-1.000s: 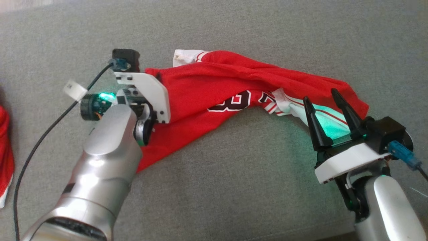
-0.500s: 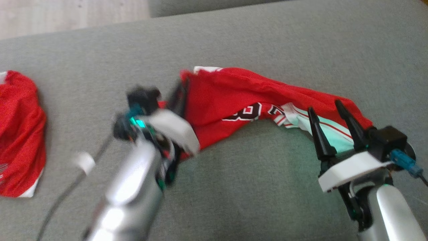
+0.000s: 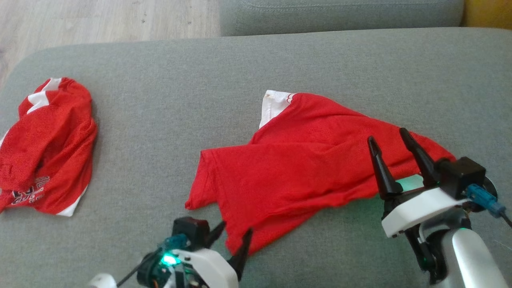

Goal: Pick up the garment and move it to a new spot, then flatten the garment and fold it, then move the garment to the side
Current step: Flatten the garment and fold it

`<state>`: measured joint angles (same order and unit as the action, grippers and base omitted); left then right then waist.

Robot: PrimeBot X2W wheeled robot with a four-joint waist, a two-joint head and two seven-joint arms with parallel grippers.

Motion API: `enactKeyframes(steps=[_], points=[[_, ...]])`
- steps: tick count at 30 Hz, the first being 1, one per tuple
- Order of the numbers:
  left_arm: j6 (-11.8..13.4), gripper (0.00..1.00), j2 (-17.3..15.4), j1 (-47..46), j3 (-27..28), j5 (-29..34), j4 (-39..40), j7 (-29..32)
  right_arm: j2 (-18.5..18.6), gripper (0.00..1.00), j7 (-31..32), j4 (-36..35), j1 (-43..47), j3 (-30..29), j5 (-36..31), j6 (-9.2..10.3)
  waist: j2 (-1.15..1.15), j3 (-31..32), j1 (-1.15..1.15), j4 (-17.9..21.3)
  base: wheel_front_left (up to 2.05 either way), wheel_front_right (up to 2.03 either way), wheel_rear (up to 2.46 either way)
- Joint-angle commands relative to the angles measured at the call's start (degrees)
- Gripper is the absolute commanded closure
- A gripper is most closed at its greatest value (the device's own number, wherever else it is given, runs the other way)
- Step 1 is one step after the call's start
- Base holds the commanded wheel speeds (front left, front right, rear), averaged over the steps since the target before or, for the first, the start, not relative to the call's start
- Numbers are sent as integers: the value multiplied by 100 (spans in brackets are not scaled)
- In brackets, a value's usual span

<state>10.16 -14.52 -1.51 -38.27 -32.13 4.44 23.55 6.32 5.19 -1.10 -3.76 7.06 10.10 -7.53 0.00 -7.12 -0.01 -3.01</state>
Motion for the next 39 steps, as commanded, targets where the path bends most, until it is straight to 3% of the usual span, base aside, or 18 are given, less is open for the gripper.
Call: enactKeyframes(steps=[1, 6, 11, 18, 27, 31, 32, 33, 34, 39], points=[[104, 0, -103, -227, 231, 88, 315, 26, 0, 0, 32, -222, -60, 132, 43, 4, 0, 6, 1, -11, 0, 0, 0], [444, 0, -143, -509, 566, 373, 452, -259, -6, 0, 33, -224, -76, 153, 52, 4, 0, -15, 1, 23, 0, 0, 0], [565, 0, -156, -1129, 596, 837, -425, -433, -5, 0, 21, -260, -160, 198, 60, 4, 0, -177, 1, 130, 0, 0, 0], [433, 0, 224, -1787, 602, 670, -1733, -361, -14, 0, -34, -216, -301, 251, 90, 4, 0, -398, 1, 335, 0, 0, 0], [607, 0, 348, -2037, 554, 684, -2472, -56, -11, 0, -112, -145, -342, 202, 113, 4, 0, -489, 1, 447, 0, 0, 0], [530, 0, 340, -1992, 463, 579, -2657, 291, -23, 0, -121, -129, -350, 201, 113, 4, 0, -505, 1, 441, 0, 0, 0], [482, 27, 345, -1982, 430, 537, -2697, 397, -29, 0, -122, -130, -356, 205, 113, 4, 0, -510, 1, 436, 0, 0, 0], [421, 74, 357, -1975, 405, 485, -2728, 478, -33, 0, -123, -134, -363, 205, 113, 4, 0, -518, 1, 430, 0, 0, 0], [361, 100, 370, -1967, 381, 434, -2760, 553, -36, 0, -125, -137, -369, 201, 114, 4, 0, -528, 1, 424, 0, 0, 0], [205, 100, 363, -2062, 337, 445, -2802, 349, -32, 0, -121, -146, -408, 192, 117, 4, 0, -558, 1, 400, 0, 0, 0]])
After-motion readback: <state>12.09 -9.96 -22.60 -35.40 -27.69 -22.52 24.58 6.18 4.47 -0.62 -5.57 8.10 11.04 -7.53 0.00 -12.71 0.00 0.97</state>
